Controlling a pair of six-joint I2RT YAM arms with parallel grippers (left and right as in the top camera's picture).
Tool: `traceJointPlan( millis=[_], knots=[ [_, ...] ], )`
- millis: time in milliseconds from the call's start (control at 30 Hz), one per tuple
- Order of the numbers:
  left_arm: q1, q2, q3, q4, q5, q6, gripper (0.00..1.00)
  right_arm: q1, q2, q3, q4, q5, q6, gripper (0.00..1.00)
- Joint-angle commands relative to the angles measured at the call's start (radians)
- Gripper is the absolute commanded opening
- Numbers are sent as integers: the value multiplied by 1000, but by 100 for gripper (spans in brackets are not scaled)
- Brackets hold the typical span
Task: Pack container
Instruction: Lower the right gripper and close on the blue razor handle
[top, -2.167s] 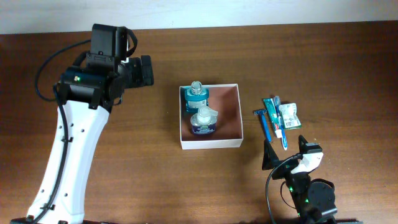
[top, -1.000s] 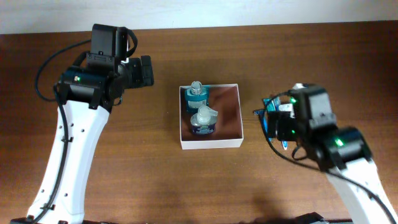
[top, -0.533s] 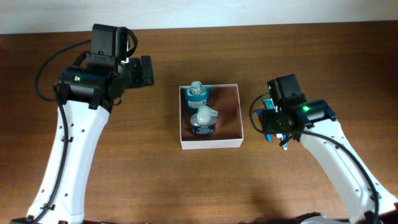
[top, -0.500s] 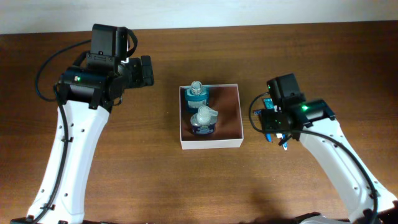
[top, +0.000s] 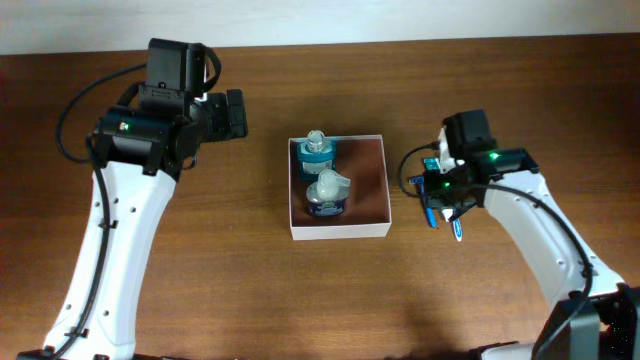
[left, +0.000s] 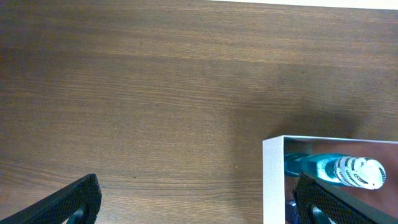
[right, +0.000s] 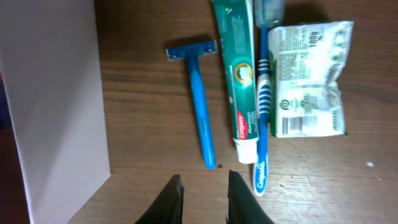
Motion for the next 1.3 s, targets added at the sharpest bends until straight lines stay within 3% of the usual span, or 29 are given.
traceJointPlan(
  millis=[0, 100, 533, 567, 667, 1267],
  knots=[
    [3, -5, 14, 2, -14, 17, 99, -24, 32, 18, 8, -89, -45, 13],
    [3, -5, 14, 2, -14, 16, 99, -23, 62, 18, 16, -89, -55, 4],
    [3, -5, 14, 2, -14, 16, 99, -24, 238, 18, 113, -85, -67, 4],
    [3, -5, 14, 2, -14, 16, 99, -24, 246, 18, 119, -84, -67, 5],
    [3, -5, 14, 2, -14, 16, 99, -24, 267, 18, 143, -77, -67, 22],
    [3, -5, 14, 2, -14, 16, 100, -26, 286, -51, 273, -51, -66, 27]
  ],
)
